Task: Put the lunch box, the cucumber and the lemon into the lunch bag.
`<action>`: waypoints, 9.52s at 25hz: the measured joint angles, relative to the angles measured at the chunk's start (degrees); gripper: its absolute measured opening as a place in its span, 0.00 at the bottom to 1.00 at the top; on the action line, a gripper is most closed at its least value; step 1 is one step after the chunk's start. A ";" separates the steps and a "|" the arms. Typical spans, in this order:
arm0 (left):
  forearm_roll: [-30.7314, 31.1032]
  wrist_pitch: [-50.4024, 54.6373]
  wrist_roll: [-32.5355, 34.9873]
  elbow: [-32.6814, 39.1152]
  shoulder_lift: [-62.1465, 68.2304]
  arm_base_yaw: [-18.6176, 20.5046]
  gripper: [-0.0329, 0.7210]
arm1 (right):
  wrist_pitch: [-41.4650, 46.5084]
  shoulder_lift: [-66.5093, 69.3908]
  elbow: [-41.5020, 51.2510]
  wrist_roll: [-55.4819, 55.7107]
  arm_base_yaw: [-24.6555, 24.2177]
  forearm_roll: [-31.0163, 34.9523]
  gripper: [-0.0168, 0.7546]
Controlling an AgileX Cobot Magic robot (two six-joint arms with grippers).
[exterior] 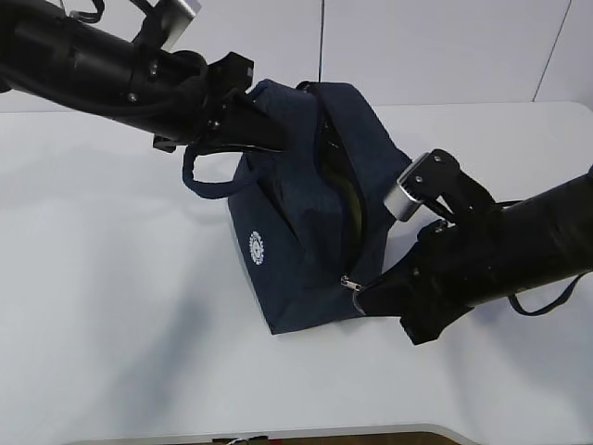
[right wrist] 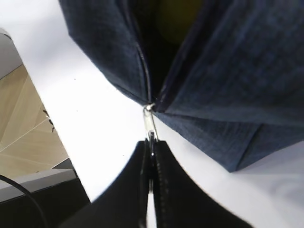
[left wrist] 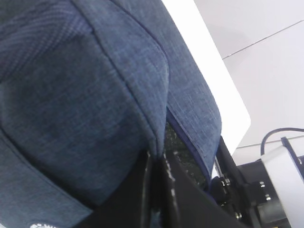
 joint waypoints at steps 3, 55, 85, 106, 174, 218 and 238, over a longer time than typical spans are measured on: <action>0.00 0.00 0.13 0.00 0.00 0.00 0.03 | 0.12 -0.67 0.00 0.20 0.00 -0.38 0.03; -2.60 0.79 0.41 0.00 0.00 -0.03 0.03 | 21.23 -6.44 -16.50 57.37 0.00 -31.20 0.03; -8.48 0.91 5.06 0.00 0.02 -0.03 0.46 | 32.45 -4.08 -29.44 73.60 0.00 -46.22 0.03; -3.02 7.74 10.25 0.00 -2.38 -0.03 0.60 | 33.90 -2.87 -31.60 73.84 0.00 -46.31 0.03; -3.33 -23.50 10.68 16.73 -7.35 -18.45 0.06 | 34.39 -0.56 -34.34 67.88 0.00 -42.12 0.03; -2.87 -24.34 10.68 16.73 -7.35 -18.45 0.03 | 35.77 5.97 -48.91 73.39 0.00 -42.83 0.03; -2.66 -24.93 10.68 17.79 -7.35 -18.45 0.03 | 37.02 12.52 -57.95 80.39 0.12 -42.83 0.03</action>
